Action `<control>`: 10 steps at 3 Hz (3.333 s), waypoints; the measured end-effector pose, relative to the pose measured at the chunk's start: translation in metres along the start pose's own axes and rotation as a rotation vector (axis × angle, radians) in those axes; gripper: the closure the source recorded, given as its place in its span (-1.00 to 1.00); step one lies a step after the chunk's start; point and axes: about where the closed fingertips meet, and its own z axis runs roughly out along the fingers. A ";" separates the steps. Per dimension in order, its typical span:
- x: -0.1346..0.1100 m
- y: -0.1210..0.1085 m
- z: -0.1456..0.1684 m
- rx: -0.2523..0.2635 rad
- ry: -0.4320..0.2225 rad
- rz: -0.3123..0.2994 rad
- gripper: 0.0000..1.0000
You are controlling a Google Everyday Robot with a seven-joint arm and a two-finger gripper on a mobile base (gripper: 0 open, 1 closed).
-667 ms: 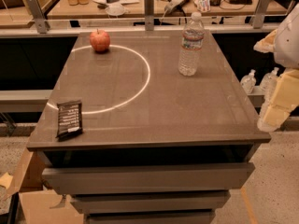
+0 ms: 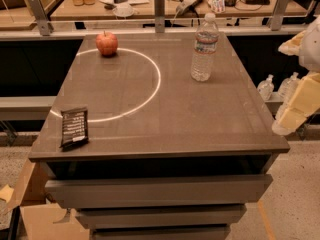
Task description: Move water bottle near rxbar chocolate
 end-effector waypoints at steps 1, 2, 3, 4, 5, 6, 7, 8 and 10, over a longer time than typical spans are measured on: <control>0.013 -0.027 0.009 0.071 -0.168 0.114 -1.00; 0.017 -0.069 0.020 0.151 -0.359 0.209 -1.00; 0.012 -0.103 0.033 0.161 -0.495 0.274 -1.00; 0.011 -0.106 0.037 0.151 -0.513 0.283 -1.00; 0.010 -0.110 0.041 0.166 -0.536 0.319 -1.00; -0.005 -0.127 0.064 0.191 -0.600 0.333 -1.00; -0.023 -0.159 0.090 0.223 -0.678 0.353 -1.00; -0.041 -0.193 0.117 0.233 -0.736 0.354 -1.00; -0.078 -0.226 0.150 0.156 -0.781 0.364 -1.00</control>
Offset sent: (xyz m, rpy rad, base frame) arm 0.1203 -0.0660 0.0005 0.6060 -0.3981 -0.2304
